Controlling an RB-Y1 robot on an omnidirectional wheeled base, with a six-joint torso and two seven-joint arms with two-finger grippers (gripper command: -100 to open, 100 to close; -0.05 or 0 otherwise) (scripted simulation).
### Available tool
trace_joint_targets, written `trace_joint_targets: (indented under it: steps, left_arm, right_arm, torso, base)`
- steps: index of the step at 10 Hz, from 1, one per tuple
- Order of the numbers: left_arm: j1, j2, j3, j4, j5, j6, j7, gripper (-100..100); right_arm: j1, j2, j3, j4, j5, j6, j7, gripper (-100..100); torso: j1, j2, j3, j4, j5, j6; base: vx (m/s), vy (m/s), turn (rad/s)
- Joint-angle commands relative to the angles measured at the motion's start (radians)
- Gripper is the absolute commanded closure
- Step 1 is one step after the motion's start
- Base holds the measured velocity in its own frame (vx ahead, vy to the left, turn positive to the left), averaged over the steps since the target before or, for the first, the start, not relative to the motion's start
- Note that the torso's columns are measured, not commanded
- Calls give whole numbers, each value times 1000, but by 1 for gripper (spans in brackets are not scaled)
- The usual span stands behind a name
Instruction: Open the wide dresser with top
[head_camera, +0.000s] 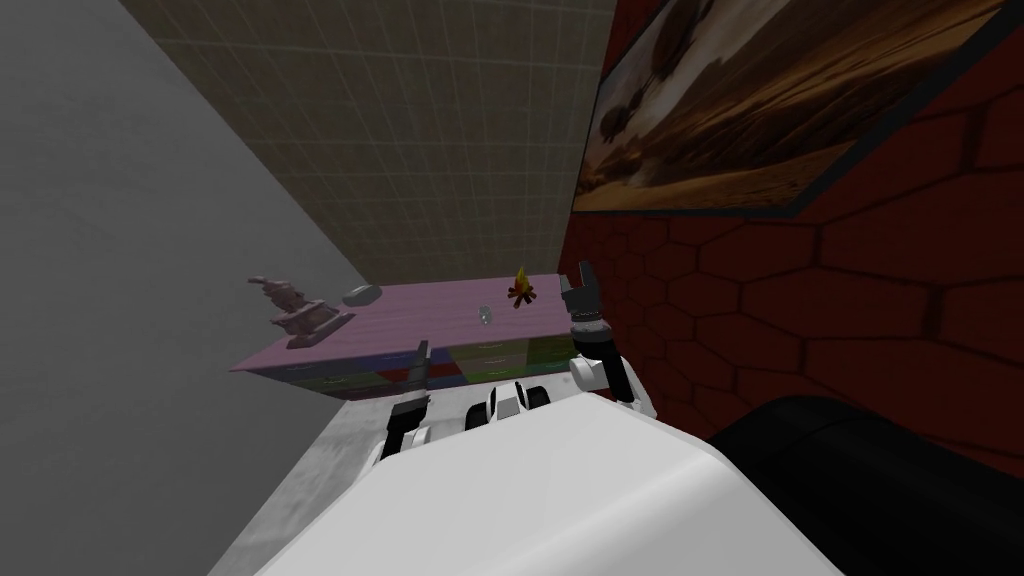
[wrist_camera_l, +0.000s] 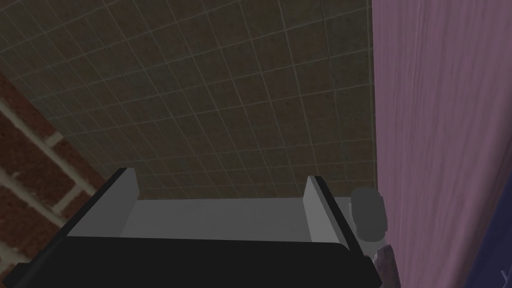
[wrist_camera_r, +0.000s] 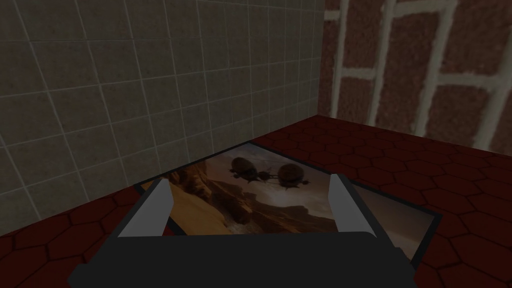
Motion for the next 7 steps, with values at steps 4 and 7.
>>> trace_joint_targets:
  steps: [4, 7]
  left_arm:
    - [-30, -4, -7, 152, -9, -57, 1, -100]
    - [-52, -11, -13, 244, -17, -95, 1, -100]
  right_arm:
    - [0, 0, 0, 0, 0, 0, 0, 0]
    - [0, 0, 0, 0, 0, 0, 0, 0]
  torso:
    - [1, 0, 0, 0, 0, 0]
    - [1, 0, 0, 0, 0, 0]
  base:
    - [31, -52, -11]
    - [37, -64, -11]
